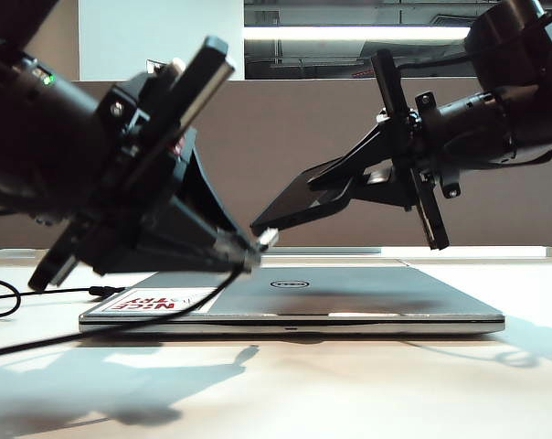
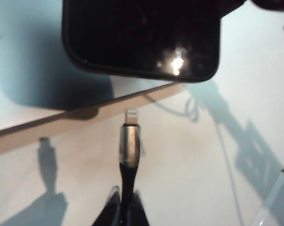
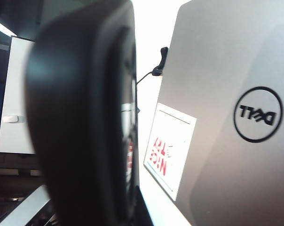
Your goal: Pick up the charging cable and the phone, plug the charging cable into the charging port on the phone, and finally place them back on the table.
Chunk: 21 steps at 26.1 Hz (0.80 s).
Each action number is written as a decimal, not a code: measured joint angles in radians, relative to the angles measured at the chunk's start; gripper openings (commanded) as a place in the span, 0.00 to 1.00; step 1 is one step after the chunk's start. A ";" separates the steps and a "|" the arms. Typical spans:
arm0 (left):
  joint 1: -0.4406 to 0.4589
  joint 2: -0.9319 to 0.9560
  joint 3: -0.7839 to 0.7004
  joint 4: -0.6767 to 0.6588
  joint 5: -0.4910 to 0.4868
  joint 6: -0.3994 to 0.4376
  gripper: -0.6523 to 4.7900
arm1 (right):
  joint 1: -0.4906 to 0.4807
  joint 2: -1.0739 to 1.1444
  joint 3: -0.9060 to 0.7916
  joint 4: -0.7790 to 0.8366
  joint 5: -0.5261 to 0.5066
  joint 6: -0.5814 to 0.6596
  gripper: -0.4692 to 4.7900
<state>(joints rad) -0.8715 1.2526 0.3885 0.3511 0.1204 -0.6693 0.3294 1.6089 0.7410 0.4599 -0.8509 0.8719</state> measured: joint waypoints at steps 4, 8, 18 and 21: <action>0.000 0.032 0.000 0.020 0.000 -0.003 0.11 | 0.000 0.054 0.000 0.058 0.002 0.066 0.08; 0.000 0.031 0.000 0.056 0.000 -0.020 0.11 | 0.000 0.071 0.000 0.109 -0.006 0.132 0.08; 0.000 0.031 0.000 0.056 0.000 -0.021 0.11 | 0.002 0.075 0.000 0.110 -0.041 0.149 0.08; 0.000 0.031 0.000 0.056 0.000 -0.021 0.11 | 0.009 0.075 0.000 0.110 -0.051 0.149 0.08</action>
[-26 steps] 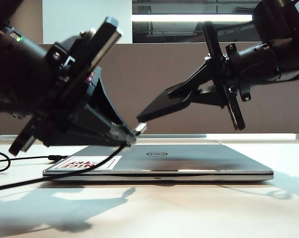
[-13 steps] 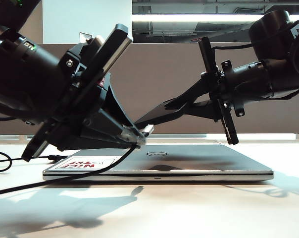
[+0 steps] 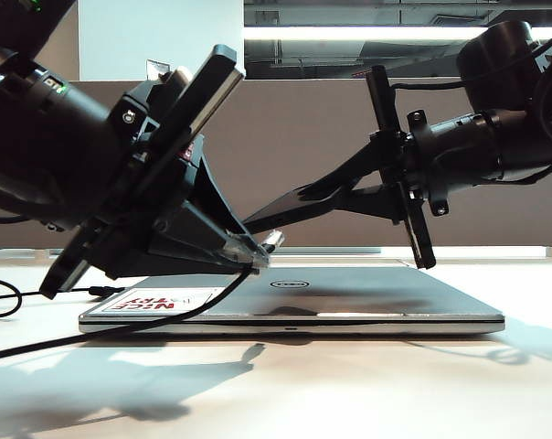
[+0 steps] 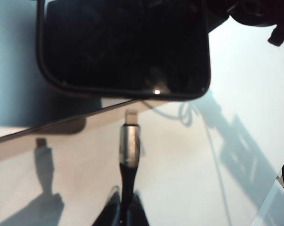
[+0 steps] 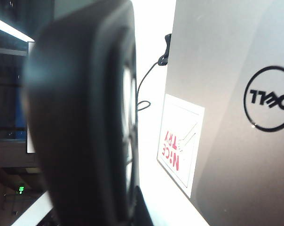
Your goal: Pick up the charging cable and the phone, plug the charging cable into the charging port on the phone, and finally place them back on the table.
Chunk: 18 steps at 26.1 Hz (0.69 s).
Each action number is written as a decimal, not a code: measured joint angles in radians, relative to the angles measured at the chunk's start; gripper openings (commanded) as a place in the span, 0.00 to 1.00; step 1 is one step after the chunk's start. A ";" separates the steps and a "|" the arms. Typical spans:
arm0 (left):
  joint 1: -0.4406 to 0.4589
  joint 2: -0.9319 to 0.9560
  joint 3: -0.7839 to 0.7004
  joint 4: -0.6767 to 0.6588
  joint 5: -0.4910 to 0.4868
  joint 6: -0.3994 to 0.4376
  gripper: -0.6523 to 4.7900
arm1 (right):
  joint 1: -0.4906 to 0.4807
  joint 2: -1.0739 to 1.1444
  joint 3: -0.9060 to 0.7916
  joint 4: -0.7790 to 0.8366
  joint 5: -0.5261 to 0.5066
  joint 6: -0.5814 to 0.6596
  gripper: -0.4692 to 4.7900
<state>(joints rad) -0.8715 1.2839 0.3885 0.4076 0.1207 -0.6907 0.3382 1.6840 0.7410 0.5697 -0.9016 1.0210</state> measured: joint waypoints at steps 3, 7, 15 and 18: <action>0.000 0.000 0.000 0.000 0.000 0.000 0.11 | 0.000 0.000 0.000 0.000 0.000 0.000 0.08; 0.000 0.000 0.000 0.001 0.000 -0.002 0.11 | 0.000 0.000 -0.005 0.000 0.000 -0.007 0.08; 0.000 0.000 0.000 0.000 0.001 -0.002 0.11 | 0.000 0.000 -0.022 -0.007 0.003 -0.016 0.08; 0.000 0.000 0.000 0.001 0.001 -0.002 0.11 | 0.000 0.000 -0.022 -0.008 0.005 -0.016 0.08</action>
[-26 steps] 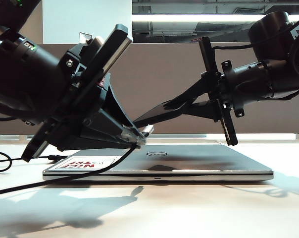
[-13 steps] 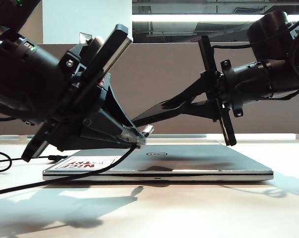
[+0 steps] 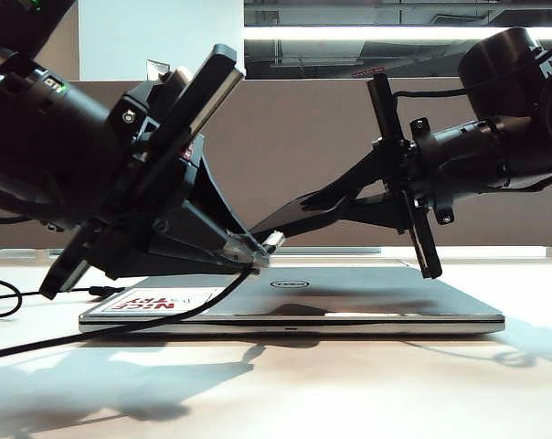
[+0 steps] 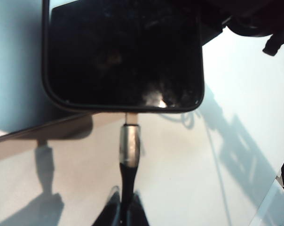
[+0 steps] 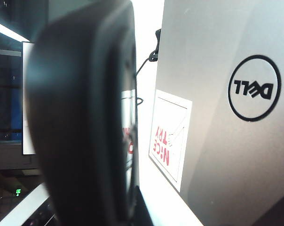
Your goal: Pick up the charging cable and the phone, plug the charging cable into the charging port on the phone, and finally place them back on the table.
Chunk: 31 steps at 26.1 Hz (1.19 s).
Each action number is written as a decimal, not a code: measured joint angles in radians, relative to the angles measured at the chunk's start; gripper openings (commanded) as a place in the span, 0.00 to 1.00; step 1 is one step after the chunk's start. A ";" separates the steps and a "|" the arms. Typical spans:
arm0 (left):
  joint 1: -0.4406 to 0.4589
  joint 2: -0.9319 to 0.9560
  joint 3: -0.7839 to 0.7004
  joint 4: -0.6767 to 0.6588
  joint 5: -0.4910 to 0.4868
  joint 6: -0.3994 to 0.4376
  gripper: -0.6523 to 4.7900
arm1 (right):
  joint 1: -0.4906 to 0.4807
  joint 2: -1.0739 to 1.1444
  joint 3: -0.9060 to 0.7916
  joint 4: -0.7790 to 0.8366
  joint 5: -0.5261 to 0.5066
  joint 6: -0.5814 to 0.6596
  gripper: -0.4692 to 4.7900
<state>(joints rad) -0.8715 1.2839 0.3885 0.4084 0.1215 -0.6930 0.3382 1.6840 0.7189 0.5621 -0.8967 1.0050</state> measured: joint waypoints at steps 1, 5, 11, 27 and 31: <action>0.000 0.000 0.000 0.000 0.000 0.000 0.11 | 0.000 0.000 0.000 0.000 0.003 0.000 0.08; 0.000 0.000 0.000 0.000 0.000 0.000 0.11 | 0.001 0.000 0.000 0.000 0.014 0.030 0.08; 0.000 0.000 0.000 0.000 0.000 0.000 0.11 | 0.001 0.000 0.000 0.001 0.014 0.039 0.08; 0.000 0.000 -0.001 0.002 0.008 0.000 0.11 | 0.026 0.000 0.000 0.016 0.010 -0.032 0.08; 0.000 0.000 -0.002 0.002 0.010 0.000 0.11 | 0.025 0.000 0.000 0.022 -0.005 -0.069 0.08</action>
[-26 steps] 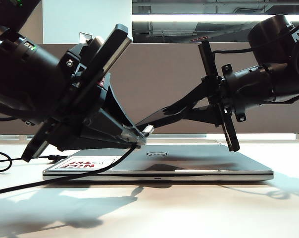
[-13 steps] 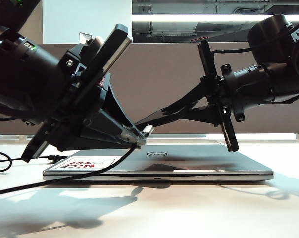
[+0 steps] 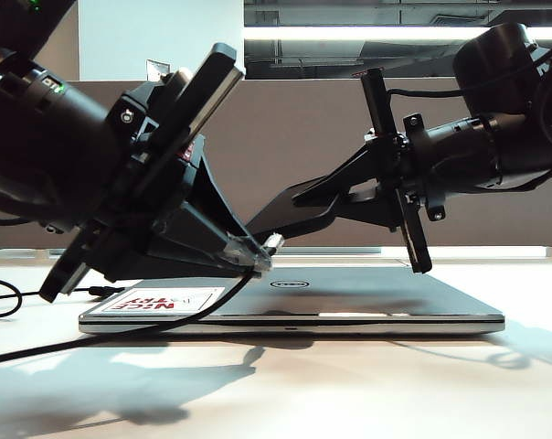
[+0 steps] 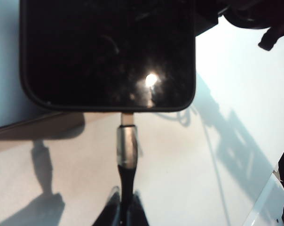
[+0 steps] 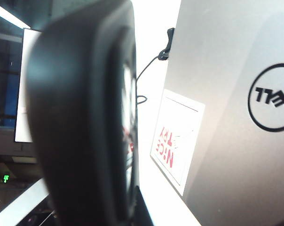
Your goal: Pick up the charging cable and the phone, plug the charging cable into the charging port on the phone, and finally place them back on the table.
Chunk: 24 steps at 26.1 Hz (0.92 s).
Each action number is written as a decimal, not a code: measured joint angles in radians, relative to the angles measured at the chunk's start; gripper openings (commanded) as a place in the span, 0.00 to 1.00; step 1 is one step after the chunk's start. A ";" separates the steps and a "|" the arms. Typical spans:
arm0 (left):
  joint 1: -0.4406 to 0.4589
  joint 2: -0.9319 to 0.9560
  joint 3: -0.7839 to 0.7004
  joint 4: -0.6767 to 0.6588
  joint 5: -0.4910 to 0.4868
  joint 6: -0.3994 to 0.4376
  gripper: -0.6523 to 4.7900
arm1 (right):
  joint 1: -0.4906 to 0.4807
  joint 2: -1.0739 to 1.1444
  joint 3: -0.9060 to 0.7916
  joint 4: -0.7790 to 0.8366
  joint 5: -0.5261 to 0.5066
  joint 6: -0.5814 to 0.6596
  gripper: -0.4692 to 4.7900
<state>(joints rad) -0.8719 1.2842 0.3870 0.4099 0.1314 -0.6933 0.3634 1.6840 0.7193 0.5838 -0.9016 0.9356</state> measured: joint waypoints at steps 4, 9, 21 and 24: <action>-0.001 0.000 -0.002 -0.002 0.009 0.000 0.11 | 0.000 0.000 0.000 0.005 -0.034 -0.020 0.08; -0.001 0.000 -0.002 -0.002 0.011 0.000 0.11 | 0.000 0.000 0.000 0.010 -0.049 -0.022 0.08; -0.001 0.000 -0.004 0.015 0.014 0.000 0.11 | 0.000 0.000 0.000 0.012 -0.044 -0.019 0.08; -0.001 0.000 -0.004 0.020 0.016 0.000 0.11 | -0.001 0.000 0.002 0.018 -0.063 -0.018 0.08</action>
<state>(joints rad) -0.8730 1.2842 0.3832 0.4301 0.1474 -0.6933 0.3626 1.6836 0.7216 0.6022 -0.9646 0.9173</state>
